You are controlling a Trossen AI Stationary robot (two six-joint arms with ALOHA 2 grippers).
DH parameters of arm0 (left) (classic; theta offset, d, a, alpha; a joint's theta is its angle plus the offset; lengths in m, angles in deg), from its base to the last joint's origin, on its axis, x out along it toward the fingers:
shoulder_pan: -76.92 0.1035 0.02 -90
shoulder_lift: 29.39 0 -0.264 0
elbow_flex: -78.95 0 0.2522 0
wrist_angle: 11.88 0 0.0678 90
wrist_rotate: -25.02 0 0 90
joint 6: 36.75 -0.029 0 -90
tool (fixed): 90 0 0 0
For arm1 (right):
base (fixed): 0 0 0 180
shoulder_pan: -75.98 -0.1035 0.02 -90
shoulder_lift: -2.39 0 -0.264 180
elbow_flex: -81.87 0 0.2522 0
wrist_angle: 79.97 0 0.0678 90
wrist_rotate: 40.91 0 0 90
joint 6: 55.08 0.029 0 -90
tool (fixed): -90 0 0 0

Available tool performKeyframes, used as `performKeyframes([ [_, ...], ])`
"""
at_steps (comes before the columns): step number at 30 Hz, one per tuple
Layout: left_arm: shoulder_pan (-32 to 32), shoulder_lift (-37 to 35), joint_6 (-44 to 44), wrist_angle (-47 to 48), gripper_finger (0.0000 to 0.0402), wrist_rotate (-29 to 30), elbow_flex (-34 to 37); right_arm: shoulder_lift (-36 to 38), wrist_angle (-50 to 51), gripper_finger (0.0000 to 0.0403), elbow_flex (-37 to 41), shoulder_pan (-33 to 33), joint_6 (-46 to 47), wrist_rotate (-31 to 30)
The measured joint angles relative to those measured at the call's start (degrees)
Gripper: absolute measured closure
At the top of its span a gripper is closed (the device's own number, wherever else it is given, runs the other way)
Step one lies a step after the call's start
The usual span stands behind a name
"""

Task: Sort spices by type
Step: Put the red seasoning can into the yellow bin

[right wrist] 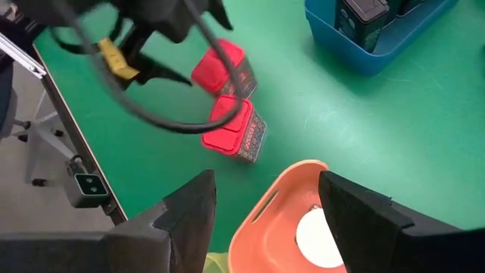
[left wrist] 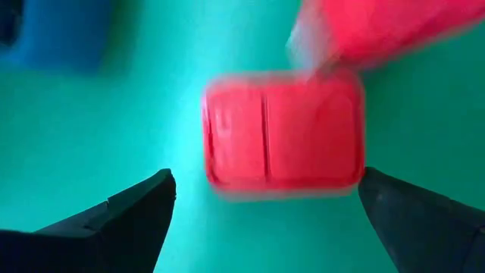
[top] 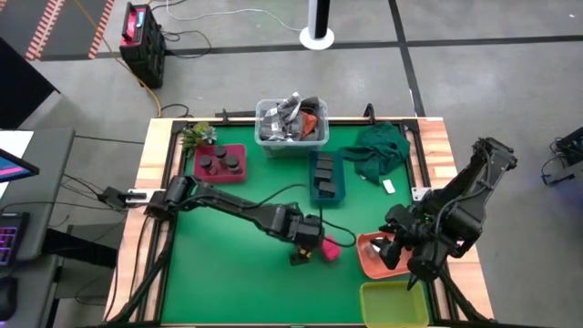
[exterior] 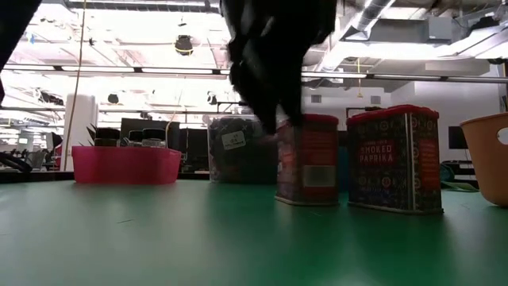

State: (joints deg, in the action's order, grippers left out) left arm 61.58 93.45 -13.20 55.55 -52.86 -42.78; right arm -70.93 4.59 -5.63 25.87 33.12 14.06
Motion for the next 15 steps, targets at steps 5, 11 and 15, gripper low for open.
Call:
performKeyframes([
  [5,2.0,0.1,-4.7,6.3,0.0003,-0.9,-2.7,0.0,-0.3,0.0143,0.0,0.0,0.0,0.0],
  [11,2.5,0.1,-16.9,10.3,0.0003,-1.5,-8.4,0.0,-0.3,0.0143,0.0,0.0,-0.2,0.0],
  [15,2.6,0.1,-21.9,11.5,0.0003,-1.8,-11.9,0.0,-0.2,0.0143,0.0,0.0,-0.2,0.0],
])
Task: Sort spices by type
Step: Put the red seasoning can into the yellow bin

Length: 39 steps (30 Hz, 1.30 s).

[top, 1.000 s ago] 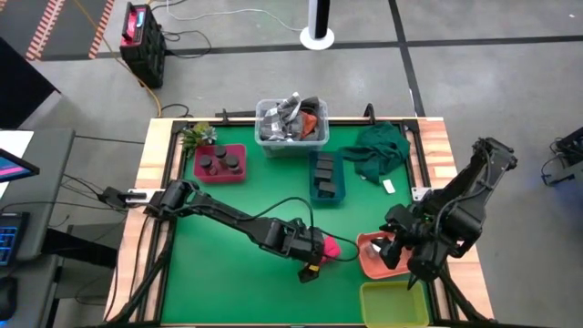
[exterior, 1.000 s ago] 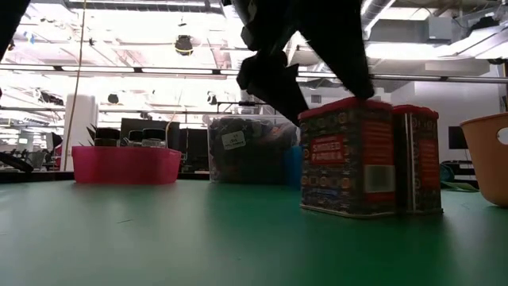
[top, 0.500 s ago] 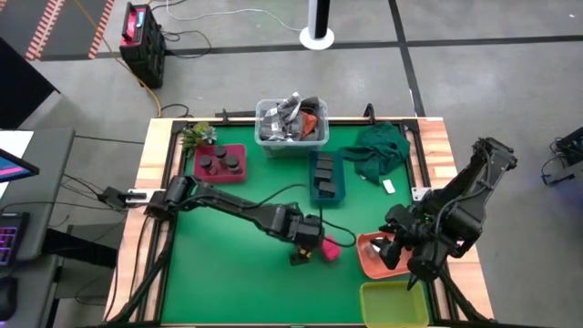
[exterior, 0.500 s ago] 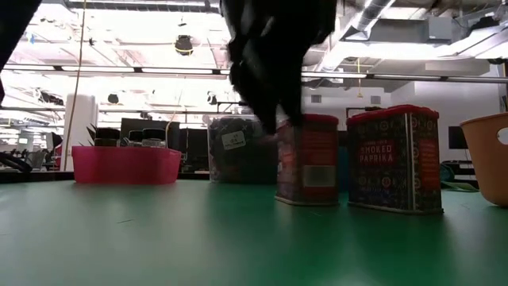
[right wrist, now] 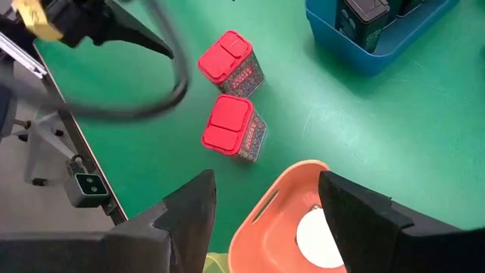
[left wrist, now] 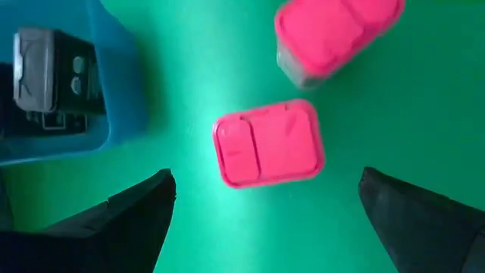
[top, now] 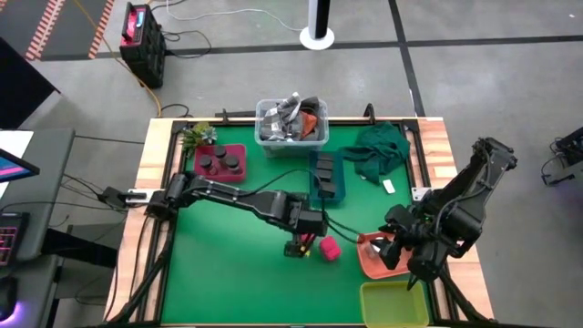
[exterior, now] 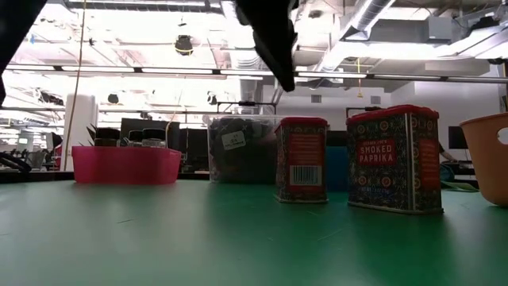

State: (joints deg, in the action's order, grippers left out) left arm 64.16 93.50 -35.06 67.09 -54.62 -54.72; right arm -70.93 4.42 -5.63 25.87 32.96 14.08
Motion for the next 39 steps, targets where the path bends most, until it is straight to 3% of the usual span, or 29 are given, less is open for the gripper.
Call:
performKeyframes([
  [3,1.4,-0.1,10.0,0.2,0.0003,-3.0,-1.3,0.0,0.0,0.0143,0.0,0.0,0.4,0.0],
  [9,2.2,-0.1,39.5,1.9,0.0003,-6.1,-1.6,0.0,0.0,0.0143,0.0,0.1,0.4,0.0],
  [19,-3.2,-0.1,64.1,0.4,0.0003,8.7,-0.8,0.0,-1.1,0.0143,0.0,0.3,-2.0,-2.6],
  [25,-4.0,0.1,69.6,-0.6,0.0003,11.6,2.6,0.0,-0.9,0.0143,0.0,0.4,-5.2,-2.7],
  [33,-2.1,0.2,69.8,-14.8,0.0003,5.6,11.3,0.7,5.8,0.0143,0.0,0.7,-3.0,-2.7],
  [39,-1.1,0.2,69.9,-15.1,0.0003,6.2,11.7,4.3,9.3,0.0143,0.0,-0.2,0.5,-2.7],
])
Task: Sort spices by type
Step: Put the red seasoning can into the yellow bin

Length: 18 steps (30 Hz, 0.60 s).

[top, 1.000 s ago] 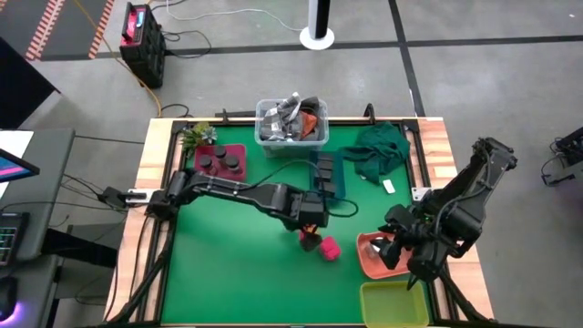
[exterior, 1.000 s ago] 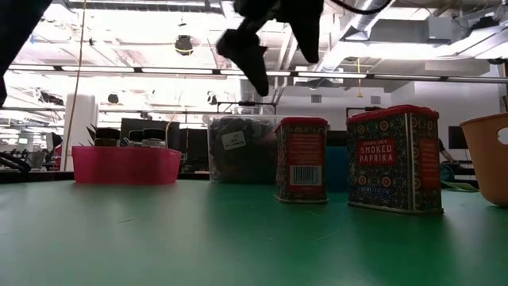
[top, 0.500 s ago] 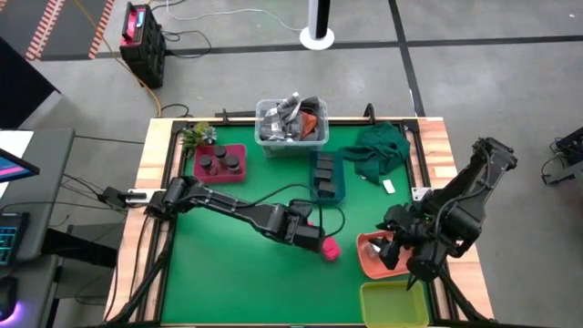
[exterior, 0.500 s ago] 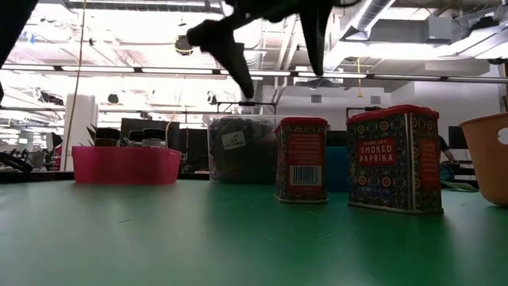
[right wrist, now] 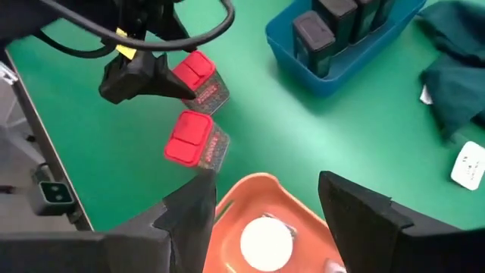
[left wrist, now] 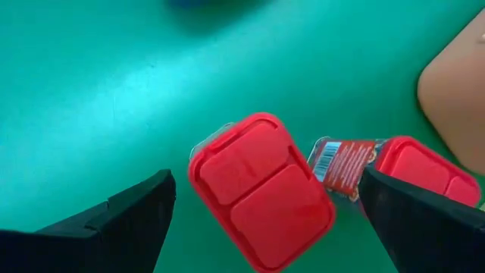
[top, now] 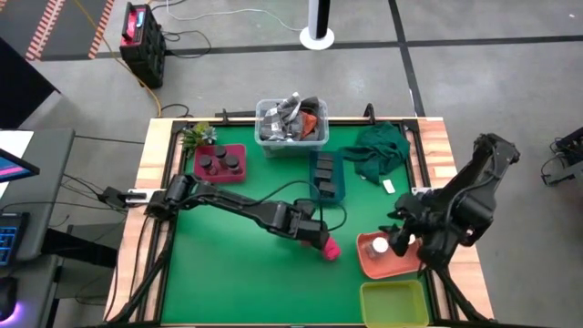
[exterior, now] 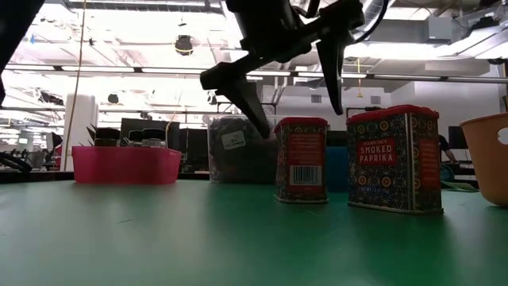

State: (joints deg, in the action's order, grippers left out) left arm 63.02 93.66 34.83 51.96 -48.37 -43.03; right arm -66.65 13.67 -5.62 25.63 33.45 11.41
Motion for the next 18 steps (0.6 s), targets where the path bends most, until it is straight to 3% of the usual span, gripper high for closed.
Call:
performKeyframes([
  [10,3.1,-0.1,5.1,-2.4,0.0005,-1.6,4.0,6.8,1.2,0.0143,0.0,1.4,-9.1,-0.1],
  [18,5.2,0.0,8.7,-2.0,0.0057,-8.7,5.5,10.9,1.7,0.0143,0.0,1.3,-15.6,0.2],
])
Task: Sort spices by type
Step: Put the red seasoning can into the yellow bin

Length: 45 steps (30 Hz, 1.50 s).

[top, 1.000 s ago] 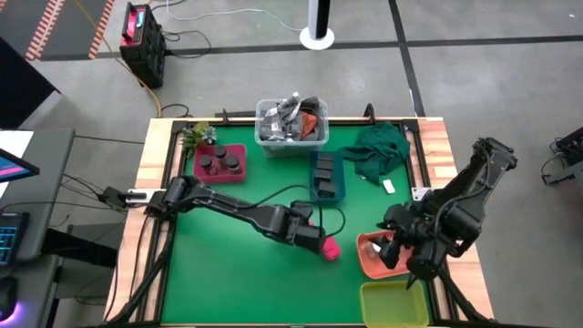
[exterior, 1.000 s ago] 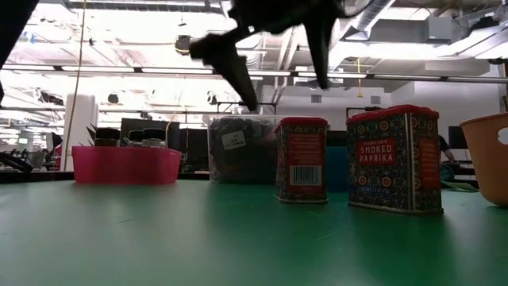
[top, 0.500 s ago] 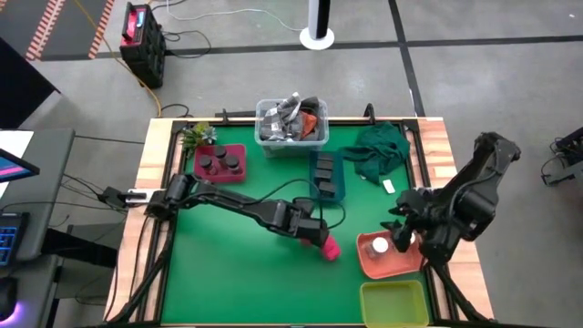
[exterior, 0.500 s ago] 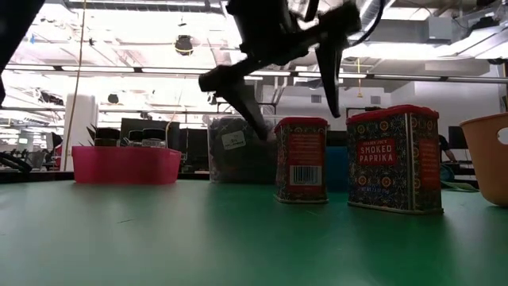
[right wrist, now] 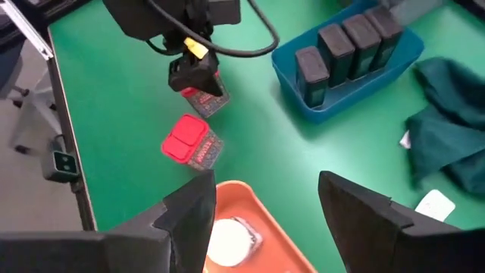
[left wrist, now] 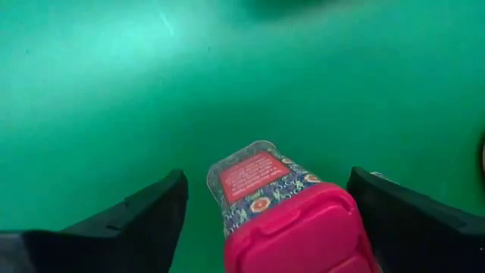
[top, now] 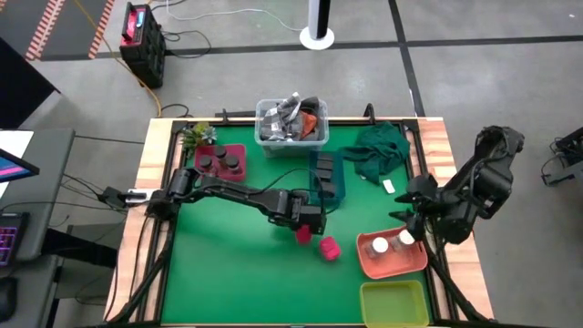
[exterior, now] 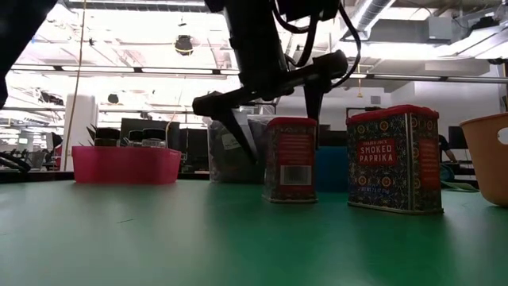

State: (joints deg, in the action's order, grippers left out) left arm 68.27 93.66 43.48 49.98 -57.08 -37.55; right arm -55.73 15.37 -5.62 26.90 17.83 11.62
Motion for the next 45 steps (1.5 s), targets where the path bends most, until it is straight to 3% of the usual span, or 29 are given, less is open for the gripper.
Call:
performKeyframes([
  [7,-0.1,0.0,3.2,0.7,0.0096,-3.9,0.0,3.2,0.9,0.0143,0.0,0.1,-4.1,0.0],
  [22,-1.5,0.0,2.7,2.9,0.0120,-8.1,-0.8,4.5,1.3,0.0143,0.0,0.1,-5.9,-0.1],
  [30,-1.3,-0.1,-5.1,4.8,0.0198,-9.4,-0.8,4.5,1.2,0.0143,0.0,0.1,-5.9,-0.1],
  [37,-0.6,-0.3,-13.9,7.6,0.0200,-9.3,-2.3,4.5,1.2,0.0143,0.0,0.1,-5.6,-0.1],
  [45,-0.7,-0.4,-31.2,15.6,0.0195,-8.9,-15.9,4.4,1.4,0.0143,0.0,0.8,-5.0,-0.4],
])
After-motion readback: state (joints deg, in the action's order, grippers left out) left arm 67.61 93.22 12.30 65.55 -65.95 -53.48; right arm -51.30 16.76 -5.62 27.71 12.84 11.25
